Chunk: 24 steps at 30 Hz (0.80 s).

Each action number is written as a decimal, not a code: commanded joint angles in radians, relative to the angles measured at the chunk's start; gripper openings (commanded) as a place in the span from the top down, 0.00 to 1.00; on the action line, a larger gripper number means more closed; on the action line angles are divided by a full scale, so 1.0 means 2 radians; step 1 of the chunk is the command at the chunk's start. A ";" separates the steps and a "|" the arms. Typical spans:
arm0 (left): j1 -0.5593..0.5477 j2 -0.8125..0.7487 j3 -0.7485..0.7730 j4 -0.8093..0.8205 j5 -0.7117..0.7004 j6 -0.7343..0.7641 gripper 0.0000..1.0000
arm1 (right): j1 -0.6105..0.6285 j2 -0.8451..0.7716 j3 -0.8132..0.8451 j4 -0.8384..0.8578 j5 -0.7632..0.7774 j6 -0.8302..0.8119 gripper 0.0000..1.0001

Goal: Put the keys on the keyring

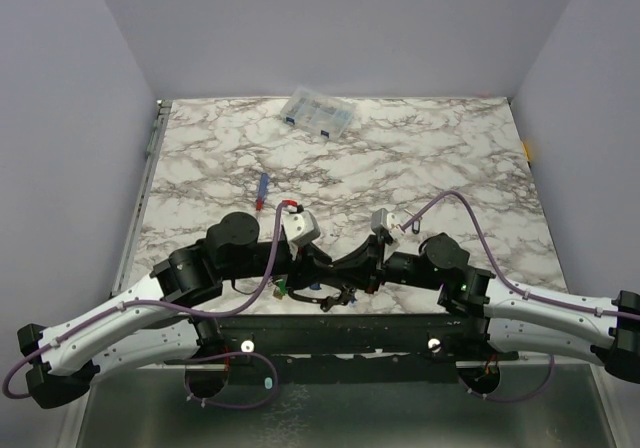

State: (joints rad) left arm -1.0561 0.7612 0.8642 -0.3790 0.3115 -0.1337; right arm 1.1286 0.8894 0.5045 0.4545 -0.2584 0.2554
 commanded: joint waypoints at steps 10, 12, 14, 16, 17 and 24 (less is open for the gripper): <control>-0.002 -0.014 -0.019 0.033 -0.001 0.002 1.00 | -0.002 -0.017 0.020 0.016 -0.033 0.005 0.99; -0.001 -0.011 -0.017 0.036 0.009 -0.003 1.00 | -0.001 -0.020 0.017 0.022 -0.042 0.004 0.99; -0.001 -0.009 -0.011 0.036 0.015 -0.008 1.00 | -0.001 -0.023 0.014 0.029 -0.051 0.002 0.99; -0.001 -0.010 -0.006 0.036 0.016 -0.012 1.00 | -0.001 -0.027 0.011 0.031 -0.056 -0.001 0.99; -0.002 -0.011 -0.005 0.037 0.015 -0.013 1.00 | -0.001 -0.028 0.009 0.032 -0.056 -0.002 0.99; -0.001 -0.031 -0.006 0.035 -0.001 -0.020 0.54 | -0.001 -0.031 0.010 0.026 -0.053 -0.003 1.00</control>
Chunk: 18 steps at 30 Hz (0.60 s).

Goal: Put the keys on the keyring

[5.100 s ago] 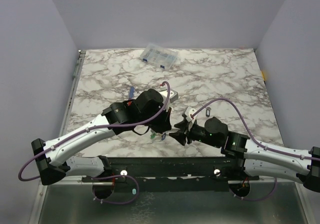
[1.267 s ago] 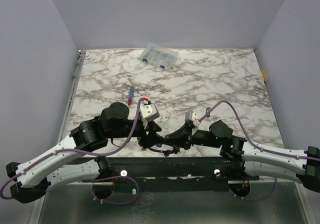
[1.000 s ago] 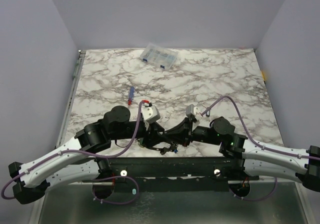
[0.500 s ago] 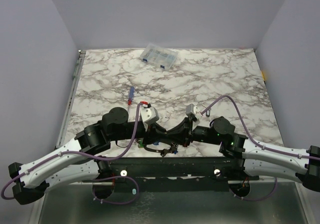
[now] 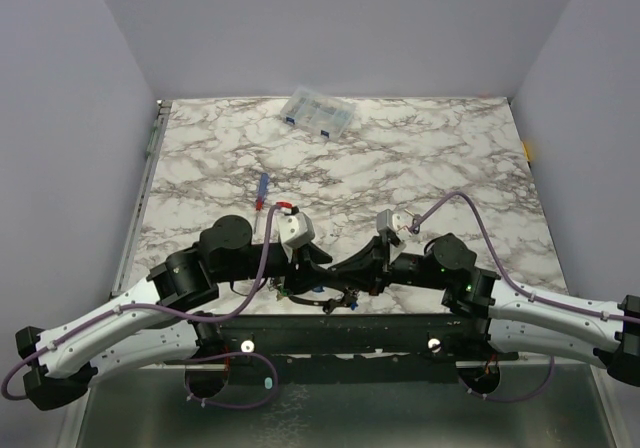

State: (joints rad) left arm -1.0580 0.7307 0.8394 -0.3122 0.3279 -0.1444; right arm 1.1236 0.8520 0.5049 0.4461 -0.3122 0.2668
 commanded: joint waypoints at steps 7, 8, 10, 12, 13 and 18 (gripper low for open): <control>0.000 -0.016 0.012 0.002 0.000 -0.021 0.65 | 0.001 -0.011 0.013 0.026 -0.024 -0.009 0.99; 0.000 -0.014 0.011 0.001 0.003 -0.022 0.65 | 0.001 -0.011 0.013 0.026 -0.025 -0.009 1.00; 0.000 -0.013 0.009 0.001 0.007 -0.023 0.65 | 0.001 -0.010 0.014 0.028 -0.026 -0.008 0.99; 0.000 -0.012 0.005 0.001 0.009 -0.024 0.64 | 0.001 -0.008 0.016 0.029 -0.026 -0.007 0.99; 0.000 -0.011 0.004 0.001 0.008 -0.023 0.63 | 0.001 -0.008 0.017 0.028 -0.028 -0.008 0.99; 0.000 -0.008 -0.002 0.002 0.006 -0.022 0.63 | 0.001 -0.010 0.018 0.030 -0.033 -0.006 0.99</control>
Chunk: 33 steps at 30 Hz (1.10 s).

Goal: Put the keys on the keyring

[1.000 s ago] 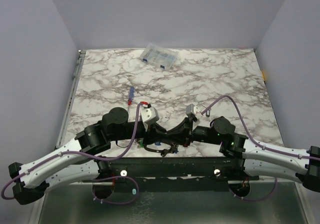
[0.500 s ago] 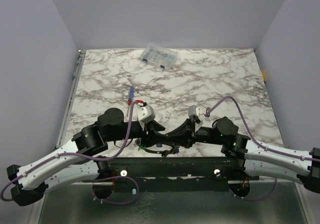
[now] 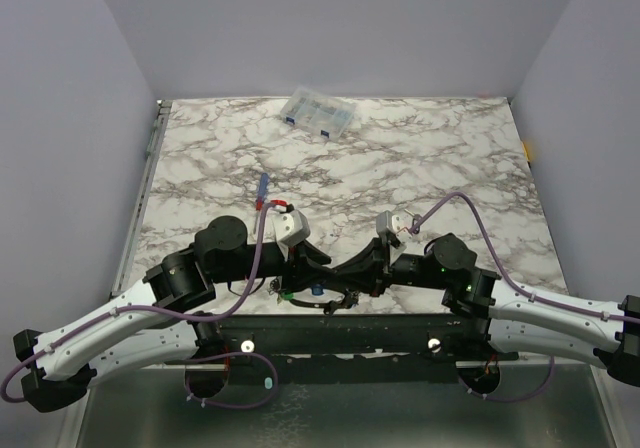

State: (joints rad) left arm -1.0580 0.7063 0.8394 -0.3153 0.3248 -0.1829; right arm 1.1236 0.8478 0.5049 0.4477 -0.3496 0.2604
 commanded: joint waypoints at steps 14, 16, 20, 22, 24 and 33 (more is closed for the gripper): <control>0.000 0.018 -0.015 -0.004 0.038 -0.014 0.77 | 0.002 -0.022 0.023 0.044 -0.037 0.006 0.99; 0.000 0.021 -0.014 -0.003 0.048 -0.012 0.89 | 0.001 -0.023 0.023 0.046 -0.041 0.006 0.99; 0.000 0.027 -0.016 0.000 0.046 -0.017 1.00 | 0.001 -0.019 0.027 0.048 -0.050 0.007 0.99; 0.000 0.037 -0.011 -0.004 0.037 -0.029 1.00 | 0.001 -0.015 0.028 0.046 -0.051 0.006 0.99; 0.000 0.062 0.008 -0.025 0.035 -0.032 1.00 | 0.002 -0.013 0.028 0.039 -0.049 0.001 0.99; 0.001 0.116 0.073 -0.084 0.002 -0.045 1.00 | 0.001 -0.013 0.023 -0.005 -0.036 -0.030 0.63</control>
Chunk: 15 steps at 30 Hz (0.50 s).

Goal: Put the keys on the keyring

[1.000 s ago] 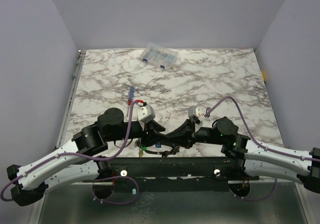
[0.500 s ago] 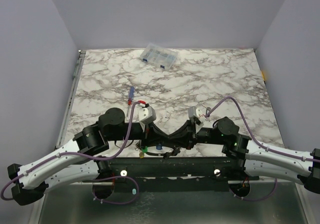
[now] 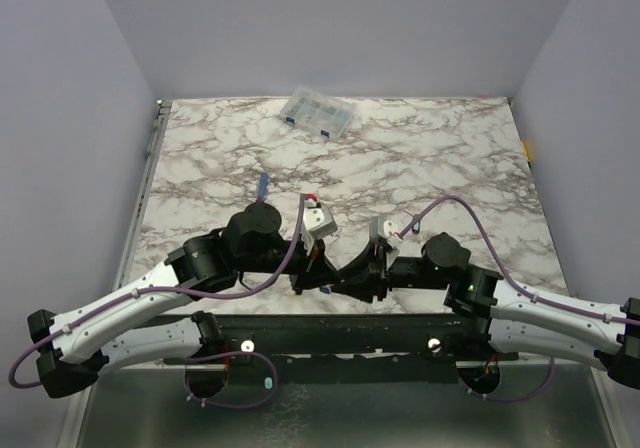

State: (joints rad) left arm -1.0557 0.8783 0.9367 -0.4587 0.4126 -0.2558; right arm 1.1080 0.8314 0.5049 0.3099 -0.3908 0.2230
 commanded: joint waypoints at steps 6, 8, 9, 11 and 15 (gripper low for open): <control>-0.001 0.059 0.064 -0.037 -0.055 -0.022 1.00 | 0.009 0.009 0.030 0.040 -0.024 -0.037 0.42; -0.001 0.066 0.074 -0.049 -0.057 -0.023 1.00 | 0.009 0.012 0.033 0.028 -0.025 -0.046 0.37; -0.001 0.069 0.079 -0.052 -0.058 -0.023 1.00 | 0.009 0.013 0.036 0.020 -0.025 -0.051 0.34; -0.001 0.073 0.087 -0.065 -0.062 -0.020 1.00 | 0.009 0.012 0.041 -0.001 -0.020 -0.063 0.30; 0.000 0.083 0.105 -0.087 -0.072 -0.015 1.00 | 0.009 -0.001 0.046 -0.046 0.014 -0.084 0.22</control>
State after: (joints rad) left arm -1.0588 1.0306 1.0851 -0.5846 0.3214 -0.2916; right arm 1.1183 0.8574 0.5579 0.2977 -0.4007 0.1184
